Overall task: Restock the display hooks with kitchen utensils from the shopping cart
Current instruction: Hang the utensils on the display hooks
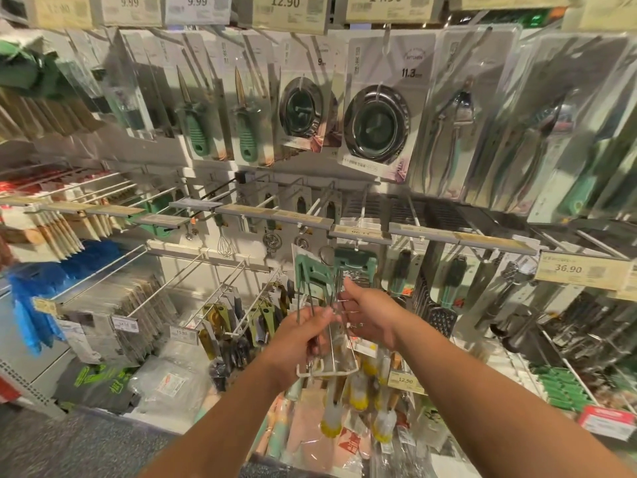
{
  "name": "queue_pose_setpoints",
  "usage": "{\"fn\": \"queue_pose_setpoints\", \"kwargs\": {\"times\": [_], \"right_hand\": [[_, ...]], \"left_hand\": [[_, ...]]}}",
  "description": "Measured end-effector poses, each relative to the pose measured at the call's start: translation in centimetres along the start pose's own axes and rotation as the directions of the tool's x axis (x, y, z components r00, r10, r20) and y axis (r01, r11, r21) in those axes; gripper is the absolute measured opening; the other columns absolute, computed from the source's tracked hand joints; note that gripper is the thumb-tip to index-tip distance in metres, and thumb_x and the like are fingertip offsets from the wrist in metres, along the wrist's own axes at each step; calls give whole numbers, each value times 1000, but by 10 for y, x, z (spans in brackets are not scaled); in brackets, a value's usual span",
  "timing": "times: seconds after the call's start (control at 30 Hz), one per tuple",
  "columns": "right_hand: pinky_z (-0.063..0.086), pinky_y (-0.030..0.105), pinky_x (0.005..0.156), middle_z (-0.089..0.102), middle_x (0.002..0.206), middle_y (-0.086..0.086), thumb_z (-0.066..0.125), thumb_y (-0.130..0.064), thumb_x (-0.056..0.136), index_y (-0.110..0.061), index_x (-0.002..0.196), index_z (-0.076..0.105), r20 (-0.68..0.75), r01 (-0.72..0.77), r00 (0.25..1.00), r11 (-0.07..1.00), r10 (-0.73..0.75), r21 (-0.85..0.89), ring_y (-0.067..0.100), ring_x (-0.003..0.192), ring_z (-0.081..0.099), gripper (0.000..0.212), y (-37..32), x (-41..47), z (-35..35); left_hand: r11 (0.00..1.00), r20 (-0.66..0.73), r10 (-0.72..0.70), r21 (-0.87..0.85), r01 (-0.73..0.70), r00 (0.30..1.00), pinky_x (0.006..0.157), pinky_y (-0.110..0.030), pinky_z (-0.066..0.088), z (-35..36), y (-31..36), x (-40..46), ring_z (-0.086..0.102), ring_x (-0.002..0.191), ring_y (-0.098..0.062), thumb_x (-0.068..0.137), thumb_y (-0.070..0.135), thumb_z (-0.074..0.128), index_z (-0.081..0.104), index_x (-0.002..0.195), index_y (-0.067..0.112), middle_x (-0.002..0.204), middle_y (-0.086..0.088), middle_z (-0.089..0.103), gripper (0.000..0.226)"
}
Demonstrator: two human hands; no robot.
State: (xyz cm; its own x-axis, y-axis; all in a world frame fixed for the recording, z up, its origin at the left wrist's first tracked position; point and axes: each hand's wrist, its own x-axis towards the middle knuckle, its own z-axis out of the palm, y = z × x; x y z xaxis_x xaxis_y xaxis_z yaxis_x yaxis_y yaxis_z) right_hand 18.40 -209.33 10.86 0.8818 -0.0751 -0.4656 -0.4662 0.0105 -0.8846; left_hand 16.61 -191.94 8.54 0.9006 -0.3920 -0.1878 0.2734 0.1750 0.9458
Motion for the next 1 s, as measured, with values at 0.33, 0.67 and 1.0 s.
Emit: {"fn": "queue_pose_setpoints", "kwargs": {"times": [0.33,0.67,1.0], "right_hand": [[60,35,60,70,126,15,59,-46,102,-15,134,62,62,67,994,931,-95,358,21,85,74,45,3,0,14],[58,34,62,65,119,13,74,-33,93,-10,120,64,-29,256,964,898,-264,359,17,74,68,37,13,-6,-4],[57,30,58,66,86,8,71,-19,97,0,123,59,-224,493,862,855,-455,163,17,69,69,34,19,-21,-10]], "left_hand": [[996,197,-35,-69,49,980,51,-24,43,-10,-2,-8,45,42,-12,90,42,53,66,103,2,45,1,45,45],[962,81,-141,248,117,987,65,-29,37,-15,3,0,43,60,-11,83,67,53,66,115,10,65,6,49,67],[927,32,-216,320,195,976,108,-40,38,-3,-14,5,51,132,-15,84,80,34,52,146,33,143,3,60,80]]}}
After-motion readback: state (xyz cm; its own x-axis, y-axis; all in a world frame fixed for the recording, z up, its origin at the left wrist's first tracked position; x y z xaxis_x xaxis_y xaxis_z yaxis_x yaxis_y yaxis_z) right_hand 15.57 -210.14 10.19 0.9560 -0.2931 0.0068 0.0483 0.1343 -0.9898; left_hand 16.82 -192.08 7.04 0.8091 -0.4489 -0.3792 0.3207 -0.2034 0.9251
